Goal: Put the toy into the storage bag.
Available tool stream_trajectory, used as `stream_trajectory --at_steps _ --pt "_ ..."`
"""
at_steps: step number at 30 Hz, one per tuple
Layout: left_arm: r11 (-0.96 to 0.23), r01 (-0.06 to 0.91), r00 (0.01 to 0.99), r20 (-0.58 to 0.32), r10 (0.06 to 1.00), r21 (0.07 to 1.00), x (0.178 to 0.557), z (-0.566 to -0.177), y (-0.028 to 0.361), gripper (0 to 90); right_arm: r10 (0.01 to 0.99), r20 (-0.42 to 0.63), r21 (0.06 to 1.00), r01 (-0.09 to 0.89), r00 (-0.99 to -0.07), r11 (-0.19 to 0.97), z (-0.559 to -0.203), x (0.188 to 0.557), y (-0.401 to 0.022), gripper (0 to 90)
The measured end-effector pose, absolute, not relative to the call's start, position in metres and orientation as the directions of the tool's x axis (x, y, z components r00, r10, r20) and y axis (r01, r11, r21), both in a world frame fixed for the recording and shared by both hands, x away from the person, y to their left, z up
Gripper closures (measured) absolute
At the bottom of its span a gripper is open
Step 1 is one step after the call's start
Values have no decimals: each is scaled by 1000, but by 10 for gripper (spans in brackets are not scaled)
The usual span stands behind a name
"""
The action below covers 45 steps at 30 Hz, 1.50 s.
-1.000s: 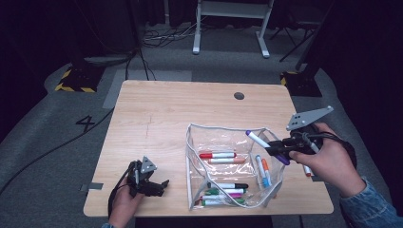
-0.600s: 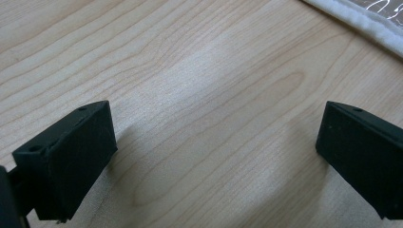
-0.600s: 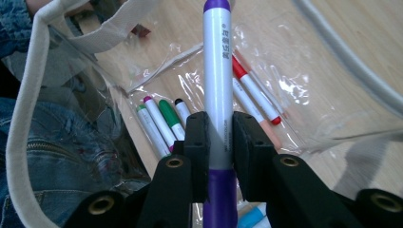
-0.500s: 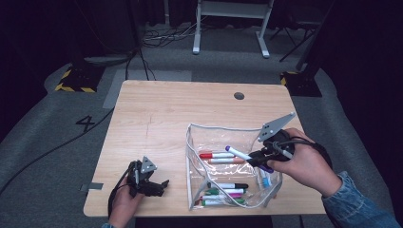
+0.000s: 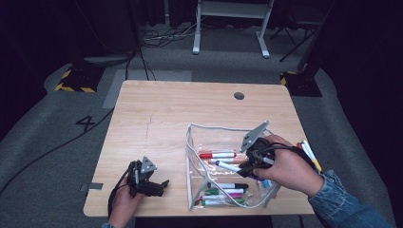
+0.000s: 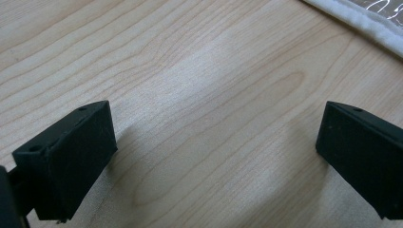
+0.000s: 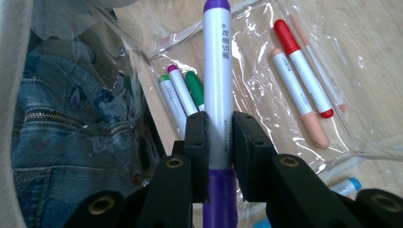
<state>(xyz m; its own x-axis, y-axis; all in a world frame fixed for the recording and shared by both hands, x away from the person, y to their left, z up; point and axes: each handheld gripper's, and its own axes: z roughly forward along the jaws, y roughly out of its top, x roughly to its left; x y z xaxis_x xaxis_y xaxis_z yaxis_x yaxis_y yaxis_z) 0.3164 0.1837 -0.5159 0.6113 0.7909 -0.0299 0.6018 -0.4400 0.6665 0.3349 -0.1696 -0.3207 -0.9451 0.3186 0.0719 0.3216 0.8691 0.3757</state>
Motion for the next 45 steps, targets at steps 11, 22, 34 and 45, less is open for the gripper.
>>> stream_trajectory --at_steps 11,22,34,45 --pt "-446 595 616 -22 788 669 317 -516 184 0 281 79 264 291 -957 920 -336 337 -143 771" --pt "-446 595 616 -22 788 668 317 -516 184 0 249 75 165 259 -965 952 -348 340 -123 771" --pt "-446 595 615 -23 788 668 317 -516 184 0 239 103 150 253 -965 956 -365 341 -112 771" --pt "-441 600 612 -28 790 668 317 -516 184 0 239 144 111 256 -960 960 -394 346 -115 769"
